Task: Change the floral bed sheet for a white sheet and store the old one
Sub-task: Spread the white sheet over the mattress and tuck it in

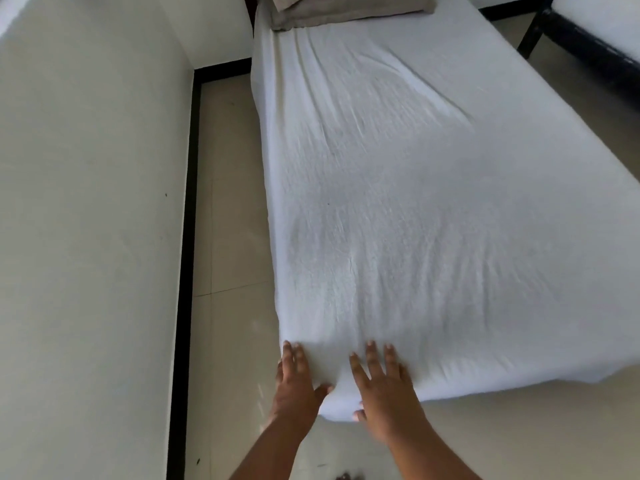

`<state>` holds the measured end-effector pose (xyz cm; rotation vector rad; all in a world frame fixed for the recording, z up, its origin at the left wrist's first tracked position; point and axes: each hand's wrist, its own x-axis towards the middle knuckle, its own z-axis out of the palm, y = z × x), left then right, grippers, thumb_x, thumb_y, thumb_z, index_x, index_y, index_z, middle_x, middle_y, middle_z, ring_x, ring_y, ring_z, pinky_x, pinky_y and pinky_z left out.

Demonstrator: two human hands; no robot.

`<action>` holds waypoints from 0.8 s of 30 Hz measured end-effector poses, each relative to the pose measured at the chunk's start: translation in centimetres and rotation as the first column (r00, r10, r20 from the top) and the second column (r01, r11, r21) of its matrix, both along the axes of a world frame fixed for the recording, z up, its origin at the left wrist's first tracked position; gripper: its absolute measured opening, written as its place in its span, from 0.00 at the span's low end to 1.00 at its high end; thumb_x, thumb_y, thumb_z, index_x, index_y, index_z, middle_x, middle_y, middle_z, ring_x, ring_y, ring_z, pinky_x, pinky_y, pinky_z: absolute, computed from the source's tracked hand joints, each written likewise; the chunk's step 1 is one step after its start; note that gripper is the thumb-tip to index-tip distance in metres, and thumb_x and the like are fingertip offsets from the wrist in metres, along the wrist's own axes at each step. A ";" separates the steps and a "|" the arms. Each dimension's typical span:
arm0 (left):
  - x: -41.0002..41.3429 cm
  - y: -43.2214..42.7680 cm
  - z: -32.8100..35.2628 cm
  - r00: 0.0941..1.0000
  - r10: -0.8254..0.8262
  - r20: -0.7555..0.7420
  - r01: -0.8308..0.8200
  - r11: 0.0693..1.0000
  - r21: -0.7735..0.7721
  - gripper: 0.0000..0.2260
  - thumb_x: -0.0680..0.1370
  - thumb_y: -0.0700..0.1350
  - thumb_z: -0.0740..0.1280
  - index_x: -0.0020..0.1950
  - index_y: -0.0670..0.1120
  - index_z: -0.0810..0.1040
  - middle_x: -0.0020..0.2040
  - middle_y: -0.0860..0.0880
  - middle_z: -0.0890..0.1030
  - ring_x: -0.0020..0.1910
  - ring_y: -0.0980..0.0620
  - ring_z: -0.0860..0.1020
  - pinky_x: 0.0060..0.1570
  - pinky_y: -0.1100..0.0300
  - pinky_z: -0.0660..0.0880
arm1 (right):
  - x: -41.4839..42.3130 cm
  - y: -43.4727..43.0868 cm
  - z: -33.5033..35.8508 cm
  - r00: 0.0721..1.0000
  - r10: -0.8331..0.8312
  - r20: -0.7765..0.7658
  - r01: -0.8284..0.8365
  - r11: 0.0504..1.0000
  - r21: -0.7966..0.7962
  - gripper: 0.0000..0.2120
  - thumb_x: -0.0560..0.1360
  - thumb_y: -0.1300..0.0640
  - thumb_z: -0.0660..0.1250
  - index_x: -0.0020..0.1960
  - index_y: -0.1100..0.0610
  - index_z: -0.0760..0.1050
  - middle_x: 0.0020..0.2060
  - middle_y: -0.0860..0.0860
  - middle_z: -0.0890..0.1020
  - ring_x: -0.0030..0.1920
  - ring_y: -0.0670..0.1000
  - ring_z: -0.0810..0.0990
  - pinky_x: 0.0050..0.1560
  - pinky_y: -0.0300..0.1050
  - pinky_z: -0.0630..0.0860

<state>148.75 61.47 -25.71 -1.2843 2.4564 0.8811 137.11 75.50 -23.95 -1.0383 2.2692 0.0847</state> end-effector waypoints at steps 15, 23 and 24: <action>2.0 -4.1 -3.1 0.814 -0.492 0.310 0.544 0.832 -0.110 0.56 0.71 0.71 0.63 0.78 0.30 0.44 0.77 0.28 0.54 0.80 0.36 0.45 0.74 0.60 0.58 | 0.0 1.9 -3.3 0.999 0.049 -0.019 -0.051 0.984 -0.171 0.11 0.78 0.48 0.55 0.58 0.43 0.70 0.49 0.49 0.88 0.54 0.69 0.83 0.30 0.60 0.81; -10.5 -12.1 6.3 0.938 -0.236 0.255 0.218 0.971 0.100 0.36 0.78 0.65 0.61 0.79 0.46 0.59 0.78 0.48 0.62 0.76 0.49 0.64 0.76 0.53 0.58 | -11.6 -9.3 8.2 0.997 0.067 0.030 -0.063 0.990 -0.124 0.26 0.69 0.35 0.74 0.55 0.54 0.78 0.47 0.55 0.82 0.49 0.59 0.83 0.46 0.52 0.75; -12.4 -14.2 6.1 0.958 -0.197 0.206 0.179 0.979 0.102 0.33 0.80 0.61 0.61 0.79 0.44 0.58 0.78 0.46 0.62 0.76 0.48 0.64 0.75 0.54 0.60 | -13.2 -11.4 7.7 1.000 0.029 -0.005 -0.029 0.991 -0.130 0.27 0.61 0.33 0.79 0.47 0.53 0.80 0.40 0.52 0.82 0.40 0.57 0.83 0.38 0.52 0.78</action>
